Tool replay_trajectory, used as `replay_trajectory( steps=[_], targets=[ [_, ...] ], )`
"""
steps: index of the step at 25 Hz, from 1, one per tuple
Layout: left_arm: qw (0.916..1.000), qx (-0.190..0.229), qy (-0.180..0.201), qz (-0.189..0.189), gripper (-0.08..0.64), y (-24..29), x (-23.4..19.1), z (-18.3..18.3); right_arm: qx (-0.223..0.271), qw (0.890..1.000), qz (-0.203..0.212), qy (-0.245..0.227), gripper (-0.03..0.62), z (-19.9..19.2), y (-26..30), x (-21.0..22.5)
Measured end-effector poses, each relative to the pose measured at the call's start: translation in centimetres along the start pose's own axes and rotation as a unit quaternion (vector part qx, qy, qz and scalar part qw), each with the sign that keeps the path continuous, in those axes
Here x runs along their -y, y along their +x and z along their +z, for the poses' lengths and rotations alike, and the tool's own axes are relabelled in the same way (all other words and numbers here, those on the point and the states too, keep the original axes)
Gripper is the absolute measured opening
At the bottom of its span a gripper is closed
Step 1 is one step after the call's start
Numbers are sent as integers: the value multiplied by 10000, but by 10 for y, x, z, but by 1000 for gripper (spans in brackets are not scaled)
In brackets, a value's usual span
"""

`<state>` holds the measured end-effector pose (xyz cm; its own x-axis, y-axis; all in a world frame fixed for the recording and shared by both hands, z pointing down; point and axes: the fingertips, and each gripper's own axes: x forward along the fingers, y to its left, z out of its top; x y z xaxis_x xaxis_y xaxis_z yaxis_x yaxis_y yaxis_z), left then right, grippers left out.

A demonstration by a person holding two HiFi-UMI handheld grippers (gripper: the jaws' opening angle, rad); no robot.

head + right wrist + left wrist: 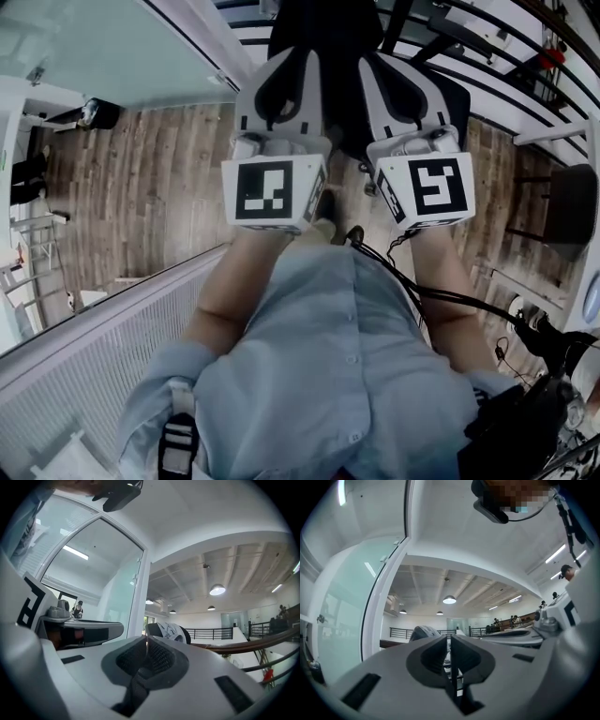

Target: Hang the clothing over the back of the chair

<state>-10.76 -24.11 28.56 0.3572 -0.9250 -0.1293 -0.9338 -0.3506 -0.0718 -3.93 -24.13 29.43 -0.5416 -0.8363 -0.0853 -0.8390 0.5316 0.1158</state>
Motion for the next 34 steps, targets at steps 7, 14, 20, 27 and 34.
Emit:
replay_trajectory(
  steps=[7,14,20,27,34],
  targets=[
    [9998,8,-163,-66,32,-3,17,11,39,10000,-10,-57,12,6,-9,-3],
    [9999,97,-113,-74,32,-8,19,17,112,9999,-4,-64,11,12,-14,-6],
    [9999,100,28,-108,32,-6,15,12,176,9998,-5,-86,11,14,-8,-7],
    [9999,82,-64,-111,32,1,16,13,211,9997,19,-96,11,15,-2,-2],
    [9999,43,-49,-126,32,9,17,10,212,9997,26,-97,11,15,4,4]
  ],
)
